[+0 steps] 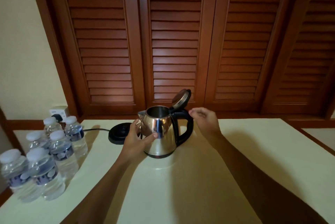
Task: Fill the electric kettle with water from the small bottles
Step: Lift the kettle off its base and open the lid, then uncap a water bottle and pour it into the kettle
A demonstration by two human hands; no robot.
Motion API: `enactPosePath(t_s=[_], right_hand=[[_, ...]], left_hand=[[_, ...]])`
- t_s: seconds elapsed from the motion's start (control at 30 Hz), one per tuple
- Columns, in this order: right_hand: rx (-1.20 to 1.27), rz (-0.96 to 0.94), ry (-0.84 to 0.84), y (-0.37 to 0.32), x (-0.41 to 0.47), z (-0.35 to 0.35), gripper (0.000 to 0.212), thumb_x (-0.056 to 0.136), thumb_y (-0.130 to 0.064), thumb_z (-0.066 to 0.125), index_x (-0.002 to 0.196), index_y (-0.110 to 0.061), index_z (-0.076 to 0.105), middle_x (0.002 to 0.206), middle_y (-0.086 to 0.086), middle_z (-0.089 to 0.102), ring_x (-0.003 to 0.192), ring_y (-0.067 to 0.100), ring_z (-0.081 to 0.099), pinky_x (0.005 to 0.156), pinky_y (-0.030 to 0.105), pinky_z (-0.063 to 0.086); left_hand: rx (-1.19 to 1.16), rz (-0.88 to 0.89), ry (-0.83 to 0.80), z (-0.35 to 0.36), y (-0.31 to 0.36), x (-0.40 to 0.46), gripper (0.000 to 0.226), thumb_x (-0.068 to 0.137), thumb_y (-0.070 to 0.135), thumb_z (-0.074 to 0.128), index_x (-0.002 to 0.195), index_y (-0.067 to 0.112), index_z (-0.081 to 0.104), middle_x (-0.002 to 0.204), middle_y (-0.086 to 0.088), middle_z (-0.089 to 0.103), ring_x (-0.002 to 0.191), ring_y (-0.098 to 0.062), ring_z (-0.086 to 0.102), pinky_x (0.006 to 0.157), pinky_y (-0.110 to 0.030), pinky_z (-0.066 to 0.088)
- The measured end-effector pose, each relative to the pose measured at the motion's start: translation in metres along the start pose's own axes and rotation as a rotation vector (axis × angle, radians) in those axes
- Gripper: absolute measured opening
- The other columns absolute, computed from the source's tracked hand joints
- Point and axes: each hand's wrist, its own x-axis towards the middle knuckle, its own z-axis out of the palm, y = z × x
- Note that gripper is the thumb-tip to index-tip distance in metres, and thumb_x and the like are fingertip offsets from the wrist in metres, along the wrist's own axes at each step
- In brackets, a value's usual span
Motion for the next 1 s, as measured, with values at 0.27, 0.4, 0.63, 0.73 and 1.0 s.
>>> enactPosePath(t_s=[0.27,0.4,0.63,0.73,1.0], right_hand=[[-0.127,-0.414,-0.184,0.026,-0.071,0.061,0.014,0.081,-0.018,0.068,0.095,-0.018,0.067,0.088,-0.013,0.063,0.084,-0.002,0.06,0.074,0.008,0.045],[-0.128,-0.449,-0.434,0.003,-0.095,0.121,0.016,0.084,-0.018,0.067,0.1,-0.019,0.067,0.095,-0.008,0.066,0.093,0.0,0.058,0.078,0.015,0.046],[-0.059,-0.661,-0.599,-0.073,-0.123,0.228,0.021,0.083,-0.02,0.063,0.103,-0.019,0.066,0.095,-0.001,0.067,0.08,0.01,0.061,0.067,0.03,0.051],[-0.135,-0.719,-0.633,-0.1,-0.127,0.257,0.027,0.087,-0.023,0.061,0.114,-0.021,0.063,0.101,-0.003,0.065,0.076,0.009,0.06,0.069,0.03,0.05],[-0.403,-0.742,-0.747,-0.122,-0.126,0.286,0.029,0.089,-0.024,0.059,0.116,-0.016,0.063,0.106,0.001,0.064,0.084,0.012,0.053,0.073,0.032,0.044]], left_hand=[[0.142,-0.059,0.329,-0.039,-0.015,-0.083,0.05,0.085,0.013,0.076,0.13,0.021,0.055,0.133,0.001,0.061,0.124,-0.016,0.057,0.104,-0.038,0.05],[0.167,-0.001,0.491,-0.08,-0.02,-0.142,0.028,0.087,0.009,0.073,0.112,0.018,0.065,0.11,0.004,0.07,0.103,-0.003,0.066,0.086,-0.02,0.053],[0.238,-0.014,0.846,-0.151,-0.033,-0.195,0.021,0.087,0.004,0.068,0.1,0.021,0.065,0.099,0.006,0.071,0.095,-0.007,0.069,0.072,-0.008,0.05],[0.24,-0.044,0.804,-0.168,-0.035,-0.193,0.029,0.088,0.007,0.069,0.113,0.021,0.062,0.112,0.007,0.066,0.105,-0.009,0.064,0.074,-0.008,0.048],[0.172,-0.038,0.567,-0.18,-0.048,-0.172,0.059,0.087,0.015,0.071,0.141,0.022,0.047,0.132,0.007,0.058,0.123,-0.01,0.053,0.097,-0.033,0.051]])
